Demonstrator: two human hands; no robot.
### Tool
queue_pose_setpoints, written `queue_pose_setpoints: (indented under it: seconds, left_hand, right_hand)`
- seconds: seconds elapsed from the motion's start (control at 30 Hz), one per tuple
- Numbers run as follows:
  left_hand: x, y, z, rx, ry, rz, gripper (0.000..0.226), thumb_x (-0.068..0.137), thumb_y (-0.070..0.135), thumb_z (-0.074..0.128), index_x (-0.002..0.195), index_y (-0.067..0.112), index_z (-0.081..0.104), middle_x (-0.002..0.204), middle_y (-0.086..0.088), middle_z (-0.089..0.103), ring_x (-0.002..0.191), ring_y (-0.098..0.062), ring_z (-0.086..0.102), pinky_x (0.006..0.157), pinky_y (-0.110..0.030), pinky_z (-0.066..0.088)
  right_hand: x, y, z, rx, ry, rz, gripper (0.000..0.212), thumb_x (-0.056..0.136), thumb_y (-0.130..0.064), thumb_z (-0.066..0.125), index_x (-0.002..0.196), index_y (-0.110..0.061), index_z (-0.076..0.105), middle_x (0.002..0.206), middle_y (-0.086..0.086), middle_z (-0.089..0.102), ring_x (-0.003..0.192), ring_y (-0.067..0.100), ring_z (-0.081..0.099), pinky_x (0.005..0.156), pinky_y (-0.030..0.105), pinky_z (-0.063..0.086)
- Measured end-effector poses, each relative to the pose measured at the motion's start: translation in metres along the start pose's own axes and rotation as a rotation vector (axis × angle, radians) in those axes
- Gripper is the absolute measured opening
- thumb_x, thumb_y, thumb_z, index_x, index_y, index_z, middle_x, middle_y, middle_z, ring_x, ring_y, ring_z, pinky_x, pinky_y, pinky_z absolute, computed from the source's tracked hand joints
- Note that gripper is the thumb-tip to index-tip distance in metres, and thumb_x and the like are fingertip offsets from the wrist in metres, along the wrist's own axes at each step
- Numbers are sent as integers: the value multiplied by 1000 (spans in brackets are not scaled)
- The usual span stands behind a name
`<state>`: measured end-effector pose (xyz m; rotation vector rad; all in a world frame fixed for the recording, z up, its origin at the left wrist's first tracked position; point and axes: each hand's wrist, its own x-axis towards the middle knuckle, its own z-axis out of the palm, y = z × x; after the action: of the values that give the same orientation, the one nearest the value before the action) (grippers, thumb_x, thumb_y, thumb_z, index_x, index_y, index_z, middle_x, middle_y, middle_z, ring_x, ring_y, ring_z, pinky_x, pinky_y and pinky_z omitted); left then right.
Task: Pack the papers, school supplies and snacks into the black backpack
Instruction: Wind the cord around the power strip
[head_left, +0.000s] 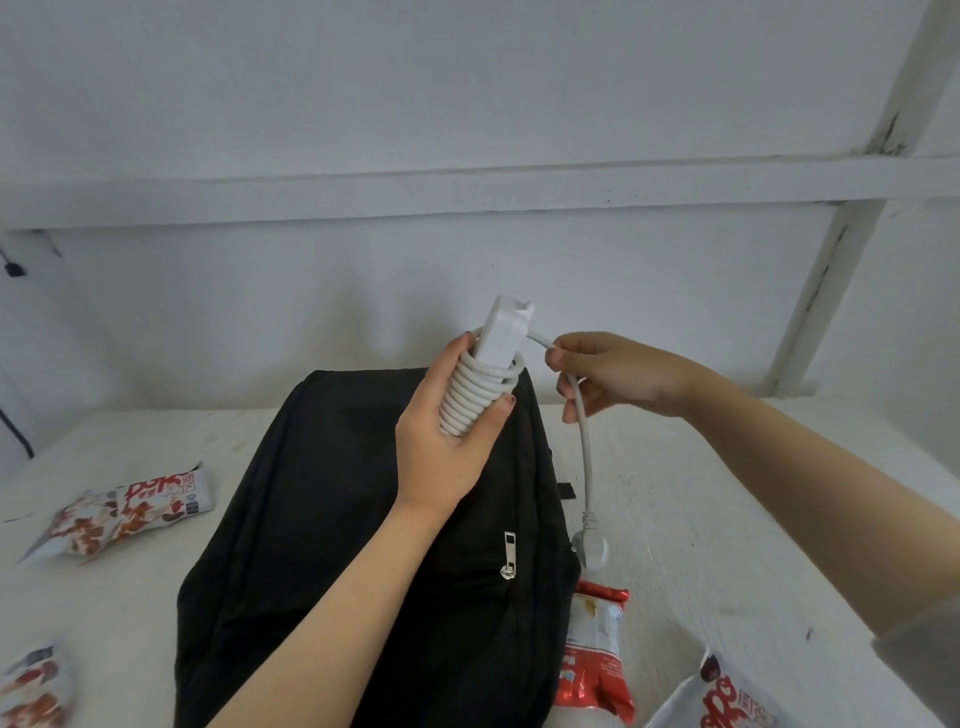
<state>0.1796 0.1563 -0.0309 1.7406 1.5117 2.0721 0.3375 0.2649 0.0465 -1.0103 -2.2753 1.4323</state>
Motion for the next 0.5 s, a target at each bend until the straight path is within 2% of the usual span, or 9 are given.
queue_pose_setpoints:
  seconds: [0.1, 0.2, 0.33, 0.43, 0.5]
  left_hand:
    - [3, 2, 0, 29, 17, -57, 59, 77, 37, 69, 130, 28, 47, 124, 17, 55, 112, -3, 55, 89, -17, 48]
    - [7, 1, 0, 170, -9, -66, 58, 77, 47, 66, 130, 36, 45, 119, 25, 55, 104, 1, 57, 82, -19, 52]
    - [8, -1, 3, 305, -48, -29, 61, 78, 48, 66, 133, 36, 43, 121, 18, 56, 101, -2, 57, 79, -23, 53]
    - [7, -1, 6, 354, -73, -11, 64, 77, 53, 64, 134, 34, 42, 123, 16, 55, 101, -2, 55, 78, -18, 51]
    - [6, -1, 5, 355, -79, -7, 63, 77, 53, 63, 134, 35, 43, 123, 16, 55, 101, -1, 55, 78, -18, 51]
  right_hand:
    - [-5, 2, 5, 45, 74, -12, 15, 98, -19, 45, 87, -11, 51, 66, 1, 47, 54, 14, 50, 60, 28, 50]
    - [-14, 0, 7, -6, 228, -34, 18, 97, -17, 43, 87, -14, 57, 68, 0, 43, 52, 10, 39, 50, 20, 37]
    - [-29, -9, 12, -348, 402, -123, 24, 100, -21, 38, 100, -19, 61, 68, -7, 47, 59, 10, 45, 49, 16, 32]
    - [-38, -11, 19, -491, 442, -115, 26, 100, -21, 36, 102, -19, 62, 62, -7, 46, 52, 11, 40, 47, 20, 31]
    - [-41, -10, 24, -545, 446, -104, 29, 100, -22, 35, 102, -12, 62, 64, -6, 49, 53, 12, 42, 52, 24, 33]
